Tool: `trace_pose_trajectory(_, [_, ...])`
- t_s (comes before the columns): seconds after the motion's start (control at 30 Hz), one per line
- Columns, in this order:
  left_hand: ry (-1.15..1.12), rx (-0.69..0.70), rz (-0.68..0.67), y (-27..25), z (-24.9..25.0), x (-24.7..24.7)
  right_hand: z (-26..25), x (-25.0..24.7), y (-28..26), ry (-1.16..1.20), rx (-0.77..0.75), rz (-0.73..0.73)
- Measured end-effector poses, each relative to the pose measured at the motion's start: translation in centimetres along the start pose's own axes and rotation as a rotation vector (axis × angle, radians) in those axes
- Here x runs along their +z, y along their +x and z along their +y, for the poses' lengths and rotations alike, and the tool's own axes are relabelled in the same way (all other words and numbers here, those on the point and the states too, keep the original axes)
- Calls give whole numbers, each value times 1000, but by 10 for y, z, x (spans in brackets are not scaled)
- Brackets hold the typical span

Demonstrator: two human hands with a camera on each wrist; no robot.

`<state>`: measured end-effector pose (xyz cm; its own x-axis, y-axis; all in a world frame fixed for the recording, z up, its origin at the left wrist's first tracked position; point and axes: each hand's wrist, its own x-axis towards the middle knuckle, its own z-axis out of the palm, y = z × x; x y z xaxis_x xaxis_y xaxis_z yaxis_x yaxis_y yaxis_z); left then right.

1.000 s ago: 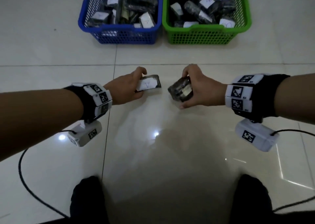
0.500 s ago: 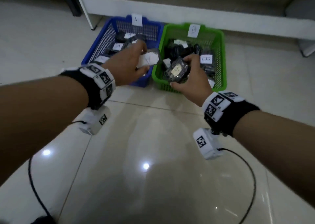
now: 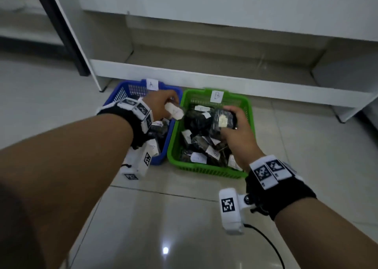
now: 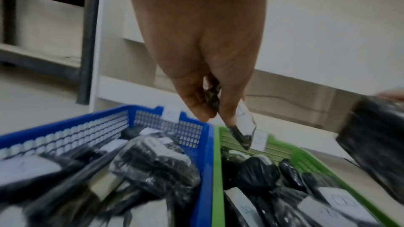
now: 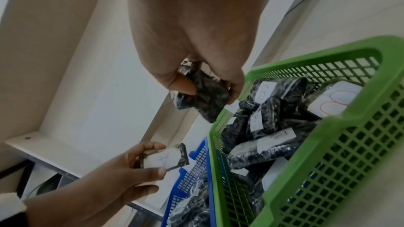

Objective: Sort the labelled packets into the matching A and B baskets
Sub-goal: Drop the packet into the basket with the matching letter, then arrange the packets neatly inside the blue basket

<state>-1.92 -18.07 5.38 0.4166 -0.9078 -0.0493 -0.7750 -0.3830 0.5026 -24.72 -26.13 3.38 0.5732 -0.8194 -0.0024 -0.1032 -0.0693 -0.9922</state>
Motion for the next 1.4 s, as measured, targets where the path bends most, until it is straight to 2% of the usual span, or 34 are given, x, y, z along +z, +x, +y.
trace_pose_trajectory(0.1, [-306,-145,-58,13,-37,-7,0,8,10,-71,62,28])
trace_pose_trajectory(0.2, [-541,-266,-57,28,-78,-25,-1,26,29,-123,85,58])
trace_pose_trajectory(0.33, [-597,-339,-48,49,-129,-56,-9,70,58,-185,109,62])
trace_pose_trajectory(0.43, [-600,-362,43,62,-163,-54,-23,116,81,-296,168,-11])
trace_pose_trajectory(0.57, [-512,-340,-51,67,-187,-25,-36,171,116,-336,249,-70])
trace_pose_trajectory(0.67, [-554,-386,-2,65,-194,-8,-44,198,144,-621,188,-138])
trace_pose_trajectory(0.77, [-623,-431,49,72,-209,-1,-54,207,178,-821,219,-260])
trace_pose_trajectory(0.83, [-566,-396,89,79,-222,2,-56,208,199,-873,204,-239])
trace_pose_trajectory(0.87, [-509,-337,64,82,-228,5,-54,205,207,-888,176,-238])
trace_pose_trajectory(0.97, [-211,-92,-142,89,-240,7,-46,202,222,-1012,181,-279])
trace_pose_trajectory(1.07, [-17,14,-214,86,-249,4,-26,204,239,-1212,127,-365])
trace_pose_trajectory(1.13, [127,54,-242,80,-251,5,-10,210,247,-1232,109,-443])
trace_pose_trajectory(1.23, [283,99,-214,75,-249,2,14,217,255,-1370,60,-556])
trace_pose_trajectory(1.3, [220,67,-206,79,-247,-3,27,215,263,-1483,-22,-580])
trace_pose_trajectory(1.4, [68,-67,-155,87,-241,-9,45,209,274,-1413,-122,-610])
